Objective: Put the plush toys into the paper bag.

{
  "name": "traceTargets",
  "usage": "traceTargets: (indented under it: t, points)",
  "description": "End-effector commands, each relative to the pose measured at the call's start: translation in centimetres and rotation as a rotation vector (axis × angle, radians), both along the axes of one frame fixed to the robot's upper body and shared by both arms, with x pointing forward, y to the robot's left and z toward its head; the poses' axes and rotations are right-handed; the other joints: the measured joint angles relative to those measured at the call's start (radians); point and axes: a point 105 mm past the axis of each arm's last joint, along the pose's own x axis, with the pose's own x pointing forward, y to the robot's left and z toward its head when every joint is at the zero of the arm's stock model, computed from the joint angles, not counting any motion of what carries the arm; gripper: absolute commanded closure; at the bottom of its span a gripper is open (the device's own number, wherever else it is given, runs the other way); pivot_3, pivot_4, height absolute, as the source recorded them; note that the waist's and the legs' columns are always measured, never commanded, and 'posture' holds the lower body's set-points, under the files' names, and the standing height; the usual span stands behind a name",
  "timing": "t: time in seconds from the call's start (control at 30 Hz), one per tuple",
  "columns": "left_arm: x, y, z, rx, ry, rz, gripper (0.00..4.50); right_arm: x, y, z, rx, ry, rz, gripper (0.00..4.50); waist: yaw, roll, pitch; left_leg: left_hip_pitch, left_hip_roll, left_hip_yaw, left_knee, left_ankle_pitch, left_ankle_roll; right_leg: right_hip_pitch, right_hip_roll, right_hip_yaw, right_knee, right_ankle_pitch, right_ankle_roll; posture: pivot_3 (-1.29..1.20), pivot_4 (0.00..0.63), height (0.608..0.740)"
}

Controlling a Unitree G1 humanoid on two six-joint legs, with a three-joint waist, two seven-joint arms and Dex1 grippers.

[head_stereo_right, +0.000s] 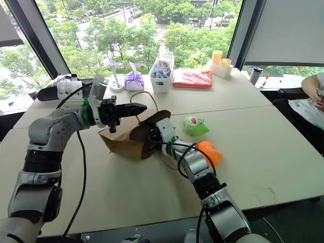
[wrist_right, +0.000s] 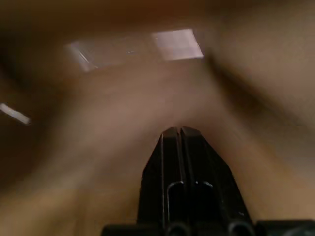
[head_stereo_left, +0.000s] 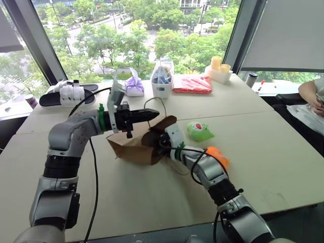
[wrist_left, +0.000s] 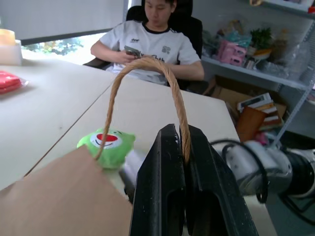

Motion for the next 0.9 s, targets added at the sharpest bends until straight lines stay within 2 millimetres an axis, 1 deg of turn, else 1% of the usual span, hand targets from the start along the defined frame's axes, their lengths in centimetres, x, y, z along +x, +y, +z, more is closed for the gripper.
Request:
traceTargets:
  t: [0.03, 0.07, 0.1, 0.17, 0.23, 0.3, 0.33, 0.4, 0.47, 0.53, 0.57, 0.67, 0.7, 0.77, 0.8, 0.87, 0.9]
  points:
    - [0.7, 1.7, 4.3, -0.134, -0.086, 0.106, 4.43, -0.8, 0.1, -1.3, -0.068, 0.015, 0.058, 4.50, -0.001, 0.000, 0.000, 0.000, 0.000, 0.000, 0.000, 0.000, 0.000, 0.000, 0.000, 0.000, 0.000, 0.000, 0.000, 0.00, 0.150, 0.740]
    - [1.0, 2.1, 5.0, -0.155, -0.095, 0.132, 4.43, -1.0, 0.0, -1.6, -0.079, 0.024, 0.064, 4.50, -0.001, 0.000, 0.000, 0.000, 0.000, -0.001, 0.000, 0.000, -0.001, 0.000, 0.000, 0.000, 0.000, 0.000, 0.000, 0.00, 0.150, 0.740]
    - [1.1, 2.3, 5.3, -0.164, -0.099, 0.145, 4.43, -1.0, -0.1, -1.8, -0.085, 0.027, 0.066, 4.50, -0.001, 0.000, 0.000, 0.000, 0.000, 0.000, 0.000, 0.001, -0.001, 0.000, 0.000, 0.000, 0.000, 0.000, 0.000, 0.00, 0.150, 0.740]
    - [1.6, 3.4, 5.7, -0.172, -0.111, 0.191, 4.43, -1.2, -0.3, -2.4, -0.096, 0.043, 0.062, 4.50, -0.002, 0.000, -0.001, 0.001, 0.000, 0.000, 0.000, 0.001, -0.002, 0.000, 0.000, 0.000, 0.000, 0.000, 0.000, 0.00, 0.150, 0.740]
    - [1.9, 4.2, 5.6, -0.154, -0.127, 0.225, 4.43, -1.2, -0.5, -2.6, -0.106, 0.048, 0.058, 4.50, -0.003, 0.000, -0.001, 0.001, 0.000, 0.000, 0.000, 0.001, -0.002, 0.001, 0.000, 0.000, 0.000, 0.000, 0.000, 0.00, 0.150, 0.740]
    - [1.9, 4.1, 5.2, -0.149, -0.116, 0.221, 4.43, -1.1, -0.6, -2.2, -0.103, 0.026, 0.056, 4.50, -0.003, 0.000, -0.001, 0.001, 0.000, 0.000, 0.000, 0.001, -0.003, 0.001, 0.000, 0.000, 0.000, 0.000, 0.000, 0.00, 0.150, 0.740]
    - [1.8, 3.9, 4.7, -0.138, -0.107, 0.207, 4.43, -1.0, -0.6, -1.5, -0.081, 0.010, 0.051, 4.50, -0.003, 0.000, -0.001, 0.001, 0.000, 0.000, 0.000, 0.002, -0.003, 0.001, 0.000, 0.000, 0.000, 0.000, 0.000, 0.00, 0.150, 0.740]
    - [1.3, 2.7, 3.3, -0.114, -0.071, 0.155, 4.43, -0.9, -0.9, 0.7, -0.048, -0.043, 0.041, 4.50, -0.001, 0.000, -0.001, 0.001, 0.000, 0.000, 0.000, 0.002, -0.003, 0.001, 0.000, 0.000, 0.000, 0.000, 0.000, 0.00, 0.150, 0.740]
    - [0.8, 1.6, 1.9, -0.101, -0.044, 0.113, 4.43, -1.1, -1.7, 3.4, -0.018, -0.100, 0.031, 4.50, 0.003, 0.000, -0.001, 0.001, 0.000, -0.001, 0.000, 0.002, -0.003, 0.001, 0.000, 0.000, 0.000, 0.000, 0.000, 0.00, 0.150, 0.740]
    - [0.4, 0.7, 0.8, -0.092, -0.023, 0.084, 4.43, -1.7, -2.9, 6.2, -0.009, -0.156, 0.020, 4.50, 0.006, 0.000, -0.001, -0.001, -0.001, -0.001, 0.001, 0.002, -0.003, 0.000, 0.000, 0.000, 0.000, 0.000, 0.000, 0.00, 0.150, 0.740]
    - [0.3, 0.5, 0.4, -0.088, -0.019, 0.077, 4.43, -2.1, -3.4, 7.2, -0.009, -0.174, 0.017, 4.50, 0.006, 0.000, -0.001, -0.001, -0.001, -0.001, 0.001, 0.002, -0.003, 0.000, -0.001, 0.000, 0.000, 0.000, 0.000, 0.00, 0.150, 0.740]
    - [0.1, 0.1, 0.2, -0.102, -0.013, 0.069, 4.43, -3.3, -6.0, 9.7, -0.032, -0.210, -0.016, 4.50, 0.006, 0.000, -0.001, -0.001, -0.001, -0.001, 0.000, 0.002, -0.003, -0.002, 0.000, 0.000, 0.000, 0.000, 0.000, 0.00, 0.150, 0.740]
    - [0.1, 0.0, 0.2, -0.109, -0.012, 0.067, 4.48, -3.6, -7.0, 10.4, -0.043, -0.219, -0.032, 4.24, 0.006, 0.000, -0.001, -0.001, -0.001, -0.001, 0.000, 0.001, -0.003, -0.002, 0.000, 0.000, 0.000, 0.000, 0.000, 0.00, 0.150, 0.740]
    - [0.0, -0.1, 0.2, -0.114, -0.012, 0.066, 4.50, -4.0, -8.0, 11.1, -0.055, -0.221, -0.047, 3.67, 0.006, 0.000, -0.001, -0.001, -0.001, 0.000, 0.000, 0.001, -0.002, -0.002, 0.000, 0.000, 0.000, 0.000, 0.000, 0.00, 0.150, 0.740]
    - [0.0, -0.1, 0.2, -0.115, -0.011, 0.063, 4.50, -4.2, -8.7, 11.5, -0.058, -0.225, -0.060, 3.15, 0.004, 0.000, -0.001, -0.001, -0.001, 0.000, 0.000, -0.001, 0.002, -0.001, 0.000, 0.000, 0.000, 0.000, 0.000, 0.00, 0.150, 0.740]
    - [0.0, -0.1, 0.2, -0.121, -0.009, 0.063, 4.50, -3.3, -11.5, 11.8, -0.179, -0.254, -0.138, 2.11, 0.005, 0.000, -0.001, -0.001, -0.001, 0.000, 0.000, -0.001, 0.002, -0.001, 0.000, 0.000, 0.000, 0.000, 0.000, 0.00, 0.150, 0.740]
    - [0.0, -0.1, 0.2, -0.124, -0.008, 0.063, 4.50, -2.9, -12.5, 11.8, -0.226, -0.260, -0.166, 1.54, 0.006, 0.000, -0.001, -0.001, -0.001, 0.001, 0.001, -0.001, 0.002, -0.001, 0.000, 0.000, 0.000, 0.000, 0.000, 0.00, 0.150, 0.740]
